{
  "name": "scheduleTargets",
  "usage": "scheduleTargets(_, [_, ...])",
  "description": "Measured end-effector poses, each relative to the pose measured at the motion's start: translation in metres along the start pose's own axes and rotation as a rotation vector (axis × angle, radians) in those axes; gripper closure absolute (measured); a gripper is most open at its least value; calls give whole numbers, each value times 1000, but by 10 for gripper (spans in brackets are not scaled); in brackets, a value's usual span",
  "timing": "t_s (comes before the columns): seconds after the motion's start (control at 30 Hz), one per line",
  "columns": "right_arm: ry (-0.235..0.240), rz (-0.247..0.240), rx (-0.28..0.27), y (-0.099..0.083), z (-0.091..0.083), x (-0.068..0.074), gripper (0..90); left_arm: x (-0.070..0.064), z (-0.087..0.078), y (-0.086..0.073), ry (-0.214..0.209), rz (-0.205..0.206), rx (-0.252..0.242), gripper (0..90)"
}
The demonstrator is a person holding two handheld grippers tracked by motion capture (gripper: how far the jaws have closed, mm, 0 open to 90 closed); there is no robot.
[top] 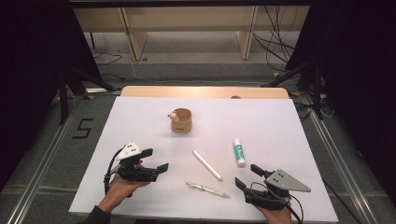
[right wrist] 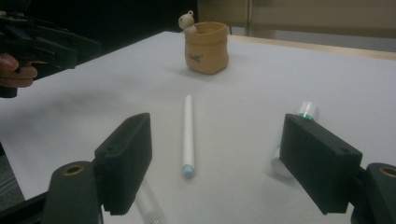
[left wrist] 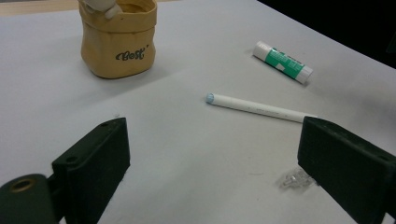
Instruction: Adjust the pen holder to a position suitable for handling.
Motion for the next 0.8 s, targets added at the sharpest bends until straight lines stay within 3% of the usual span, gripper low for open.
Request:
scheduleTargets(0.37, [1,2,8,-1,1,1,262,23,14,7,44,-27,36,94])
scheduleTargets(0.47, [0,2,8,-1,1,0,262,29,20,9,35,-79,56,97])
scheduleTargets(0.57, [1,4,9,-1,1,1,262,36,26,11,55,-70,76,105])
scheduleTargets(0.8, [2,3,10,-1,1,1,262,58,39,19,109,-97,87,186])
Point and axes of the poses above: each handheld gripper's, and its own axes: z roughly forward along the jaws, y roughly out of its top, x roughly to its left, the point moved 6 cm from there along z, roughly forward along the jaws, and after that the axes turned 12 degrees about z, right-handed, at the moved point
